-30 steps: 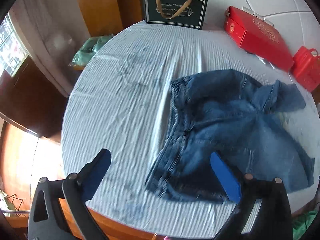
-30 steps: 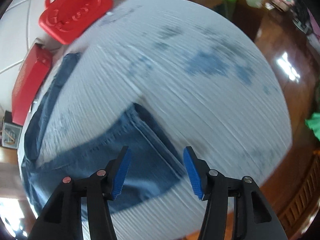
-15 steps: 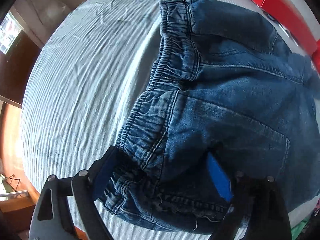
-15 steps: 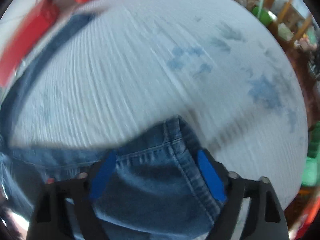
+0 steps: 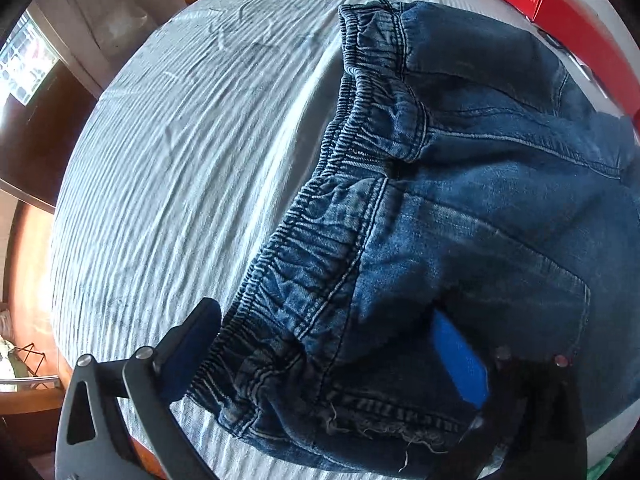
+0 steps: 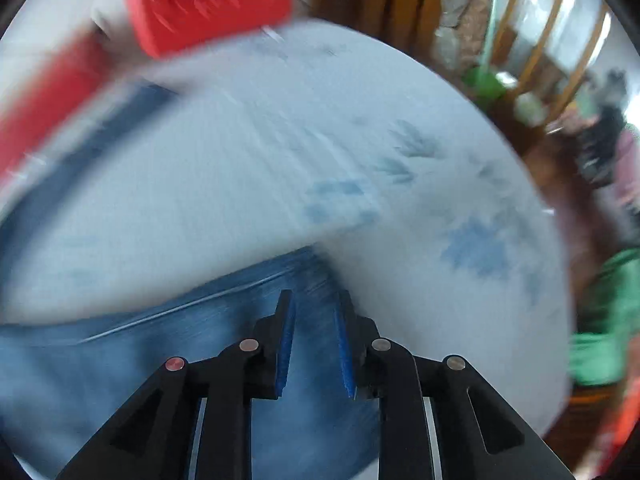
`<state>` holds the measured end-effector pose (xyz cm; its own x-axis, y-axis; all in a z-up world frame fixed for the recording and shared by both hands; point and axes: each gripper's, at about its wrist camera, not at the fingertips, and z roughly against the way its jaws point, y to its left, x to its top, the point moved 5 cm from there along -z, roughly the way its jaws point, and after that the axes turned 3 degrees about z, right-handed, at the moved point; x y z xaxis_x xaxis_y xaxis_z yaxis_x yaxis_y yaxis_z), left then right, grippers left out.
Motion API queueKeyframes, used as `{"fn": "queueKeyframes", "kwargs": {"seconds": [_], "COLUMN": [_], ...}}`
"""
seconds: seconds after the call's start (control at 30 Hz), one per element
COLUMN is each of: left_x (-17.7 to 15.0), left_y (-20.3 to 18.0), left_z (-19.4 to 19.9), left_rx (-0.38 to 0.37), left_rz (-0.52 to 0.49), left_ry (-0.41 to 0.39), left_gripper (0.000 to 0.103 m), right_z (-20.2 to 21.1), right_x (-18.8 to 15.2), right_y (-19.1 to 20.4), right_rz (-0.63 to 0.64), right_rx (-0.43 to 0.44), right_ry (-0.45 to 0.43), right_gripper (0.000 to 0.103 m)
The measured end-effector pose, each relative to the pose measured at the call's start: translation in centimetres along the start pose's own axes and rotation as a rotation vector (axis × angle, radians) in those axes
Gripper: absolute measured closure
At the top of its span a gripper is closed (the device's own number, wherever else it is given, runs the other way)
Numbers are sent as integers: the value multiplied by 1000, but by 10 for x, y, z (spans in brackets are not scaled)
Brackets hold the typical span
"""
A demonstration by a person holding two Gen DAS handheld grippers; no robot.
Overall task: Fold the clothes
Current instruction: 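Lay the jeans flat and open both grippers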
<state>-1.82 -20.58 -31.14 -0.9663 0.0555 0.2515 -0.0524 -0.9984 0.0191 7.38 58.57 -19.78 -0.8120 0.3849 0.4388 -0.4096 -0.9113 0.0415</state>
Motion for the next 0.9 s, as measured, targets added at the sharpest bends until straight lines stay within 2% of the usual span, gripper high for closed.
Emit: {"fn": "queueKeyframes", "kwargs": {"seconds": [0.1,0.2,0.23,0.3,0.37,0.43,0.47,0.53,0.57,0.6,0.63,0.67,0.7,0.73,0.8,0.87,0.9], "left_x": [2,5,6,7,9,12,13,16,22,29,37,48,61,78,105,136,152], "left_y": [-2,-4,-4,-5,-5,-5,-5,-5,-8,-11,-13,-16,-18,-19,-17,-17,-4], "left_z": [1,2,2,3,2,5,7,10,20,31,42,55,66,74,78,70,63], "left_rx": [11,12,12,10,0,-1,-1,-1,-21,-43,-71,-104,-133,-157,-181,-166,-161], "left_rz": [-11,-21,-24,-25,-22,-14,-10,-2,-9,-18,-25,-32,-37,-38,-39,-49,-50], "left_ry": [-3,-2,-2,-5,-7,18,31,58,36,11,-13,-43,-73,-94,-111,-116,-106], "left_gripper": [0,0,0,0,0,0,0,0,0,0,0,0,0,0,0,0,0], "right_z": [13,3,4,10,16,22,26,37,41,44,47,49,47,46,38,29,23], "right_x": [-33,-58,-62,-68,-71,-73,-71,-63,-63,-58,-52,-46,-42,-39,-24,-10,-3], "right_y": [35,26,6,-30,-70,-86,-87,-84,-78,-70,-61,-51,-40,-29,-1,31,47], "right_rz": [48,89,43,-52,-129,-184,-175,-163,-157,-144,-127,-111,-102,-93,-82,-70,-65], "right_rx": [259,175,159,122,75,101,82,65,89,115,122,129,143,157,188,208,218], "right_ry": [65,133,131,131,132,138,128,97,78,66,60,54,54,54,56,64,69], "right_gripper": [83,83,94,100,103,103,102,88,84,75,61,53,39,33,32,32,32]}}
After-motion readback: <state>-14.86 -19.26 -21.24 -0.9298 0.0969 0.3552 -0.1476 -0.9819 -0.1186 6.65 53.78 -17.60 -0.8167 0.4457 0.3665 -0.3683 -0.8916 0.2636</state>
